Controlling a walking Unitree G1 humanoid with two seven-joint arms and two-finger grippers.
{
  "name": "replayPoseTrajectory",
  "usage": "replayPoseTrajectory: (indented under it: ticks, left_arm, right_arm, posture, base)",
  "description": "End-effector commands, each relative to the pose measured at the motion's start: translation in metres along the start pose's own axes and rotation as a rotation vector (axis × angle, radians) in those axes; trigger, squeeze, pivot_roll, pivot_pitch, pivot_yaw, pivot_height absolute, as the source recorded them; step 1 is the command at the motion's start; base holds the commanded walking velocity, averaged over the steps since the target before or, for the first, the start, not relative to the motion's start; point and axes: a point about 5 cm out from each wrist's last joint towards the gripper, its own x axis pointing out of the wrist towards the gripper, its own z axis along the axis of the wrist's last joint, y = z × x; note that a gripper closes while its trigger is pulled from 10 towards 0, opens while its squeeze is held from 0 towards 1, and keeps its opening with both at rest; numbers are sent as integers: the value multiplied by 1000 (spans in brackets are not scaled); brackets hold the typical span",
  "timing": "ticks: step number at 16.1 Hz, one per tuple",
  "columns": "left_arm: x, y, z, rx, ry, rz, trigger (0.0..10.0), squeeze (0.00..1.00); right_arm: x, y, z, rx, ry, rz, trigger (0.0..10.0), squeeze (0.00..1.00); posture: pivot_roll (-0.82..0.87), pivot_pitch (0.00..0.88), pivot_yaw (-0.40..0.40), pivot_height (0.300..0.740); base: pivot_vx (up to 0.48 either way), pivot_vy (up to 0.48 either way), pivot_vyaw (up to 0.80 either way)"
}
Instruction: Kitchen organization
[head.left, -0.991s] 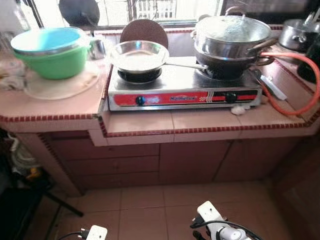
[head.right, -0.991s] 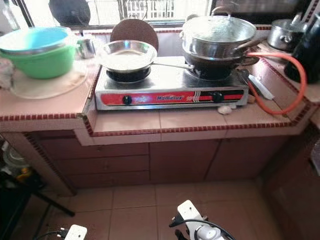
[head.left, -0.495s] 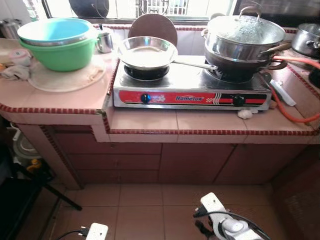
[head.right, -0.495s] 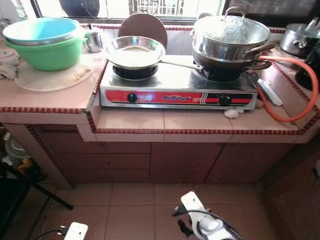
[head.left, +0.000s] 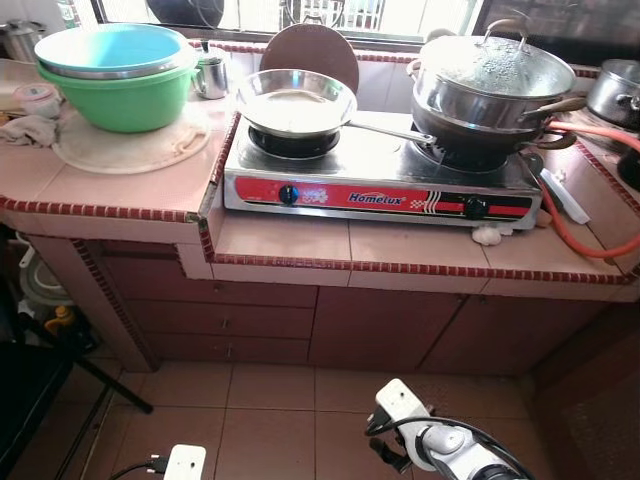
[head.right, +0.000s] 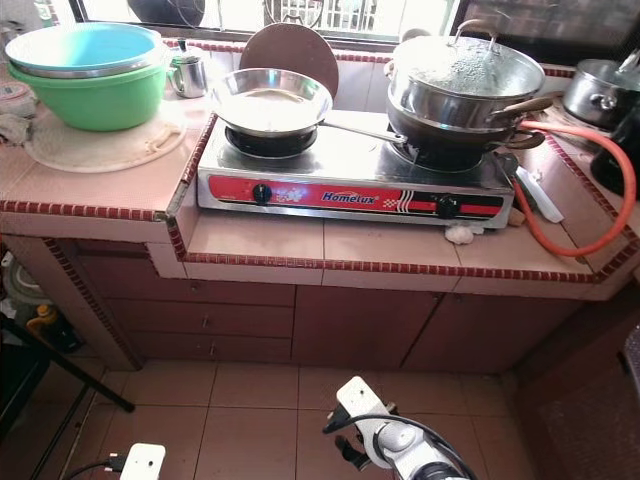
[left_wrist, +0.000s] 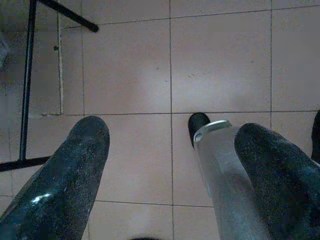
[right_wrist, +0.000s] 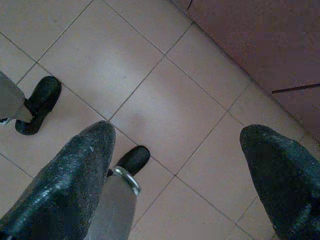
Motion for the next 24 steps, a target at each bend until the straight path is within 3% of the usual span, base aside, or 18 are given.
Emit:
replayPoseTrajectory:
  ticks: [1, 3, 8, 10, 11, 12, 14, 17, 24]
  left_arm:
    - [-3, -8, -14, 31, 51, -37, 10000, 0]
    - [0, -2, -3, 84, 27, -37, 10000, 0]
    - [2, 1, 6, 123, 12, -54, 10000, 0]
    - [2, -2, 5, 123, 20, -68, 10000, 0]
    - [2, -2, 4, 92, 22, -58, 10000, 0]
    - [2, -1, 5, 24, 24, -38, 10000, 0]
    - [3, 3, 9, -108, 24, -14, 10000, 0]
    - [4, 0, 13, -212, 25, -24, 10000, 0]
    - [3, -1, 8, -94, 22, -64, 10000, 0]
  right_arm:
    - [1, 1, 3, 27, -10, -9, 10000, 0]
    - [3, 8, 3, 39, -16, -2, 10000, 0]
    - [1, 9, -11, 75, 15, -34, 10000, 0]
    - [0, 6, -15, 163, 11, -58, 10000, 0]
    - [-1, 2, -15, 267, 3, -78, 10000, 0]
    - [-2, -1, -16, 413, -9, -103, 10000, 0]
    - [-1, -3, -14, 592, -28, -108, 10000, 0]
    - [0, 1, -11, 622, -26, -90, 10000, 0]
    - [-2, -2, -18, 522, 8, -90, 10000, 0]
  posture:
    - [55, 3, -49, 740]
    - [47, 0, -28, 740]
    - [8, 0, 7, 740]
    - [-1, 0, 10, 740]
    - [-5, 0, 11, 740]
    - [-6, 0, 9, 740]
    - [-8, 2, 8, 740]
    - [-6, 4, 1, 740]
    - [-17, 5, 0, 740]
  base:
    - [0, 0, 0]
    - [0, 0, 0]
    - [0, 0, -158]
    - [0, 0, -344]
    - [0, 0, 0]
    - [0, 0, 0]
    - [0, 0, 0]
    - [0, 0, 0]
    - [0, 0, 0]
